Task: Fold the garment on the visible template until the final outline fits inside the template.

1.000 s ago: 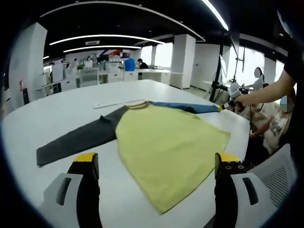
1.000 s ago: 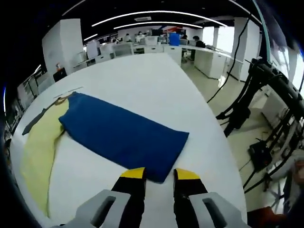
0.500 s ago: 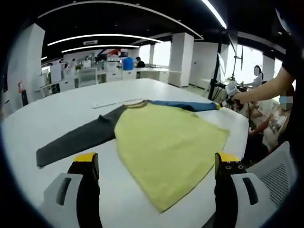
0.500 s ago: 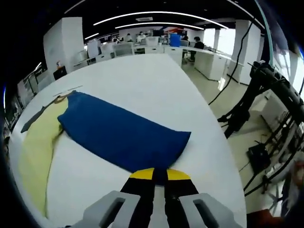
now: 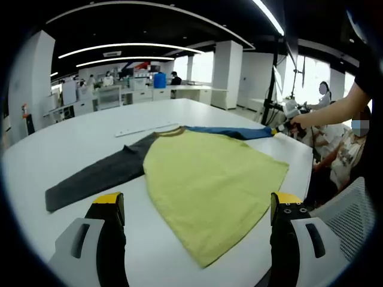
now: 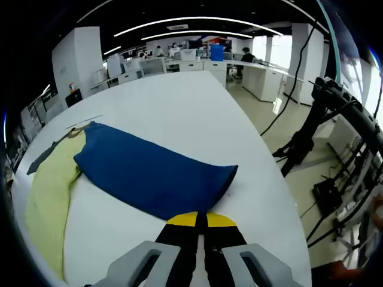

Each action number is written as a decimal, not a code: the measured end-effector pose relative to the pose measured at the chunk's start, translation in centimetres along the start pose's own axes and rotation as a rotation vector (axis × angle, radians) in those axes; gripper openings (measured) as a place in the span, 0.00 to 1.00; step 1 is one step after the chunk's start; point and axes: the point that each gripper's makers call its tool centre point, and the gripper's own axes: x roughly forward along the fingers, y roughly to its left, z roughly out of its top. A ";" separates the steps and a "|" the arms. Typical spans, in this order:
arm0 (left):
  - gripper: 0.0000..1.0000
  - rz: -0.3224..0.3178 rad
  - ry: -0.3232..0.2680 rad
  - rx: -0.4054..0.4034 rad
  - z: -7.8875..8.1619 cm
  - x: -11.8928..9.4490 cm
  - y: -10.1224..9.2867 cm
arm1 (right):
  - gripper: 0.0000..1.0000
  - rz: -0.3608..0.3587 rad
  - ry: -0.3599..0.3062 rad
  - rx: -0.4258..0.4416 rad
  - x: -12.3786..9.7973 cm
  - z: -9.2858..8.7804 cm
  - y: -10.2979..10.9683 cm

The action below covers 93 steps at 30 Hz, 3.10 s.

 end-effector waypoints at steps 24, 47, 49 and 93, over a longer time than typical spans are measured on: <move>0.99 -0.001 -0.007 0.004 0.1 -0.1 0.5 | 0.00 0.084 -0.098 0.050 -0.6 4.6 4.1; 0.99 -0.005 -0.011 0.011 0.2 -0.2 0.1 | 0.00 0.181 -0.116 0.002 0.7 6.8 9.4; 0.99 -0.007 -0.010 0.014 0.2 -0.2 0.0 | 0.00 0.186 -0.116 -0.008 0.8 6.9 9.8; 0.99 -0.026 -0.059 0.017 1.4 -0.4 -0.5 | 0.00 0.332 -0.107 -0.159 2.4 10.9 20.6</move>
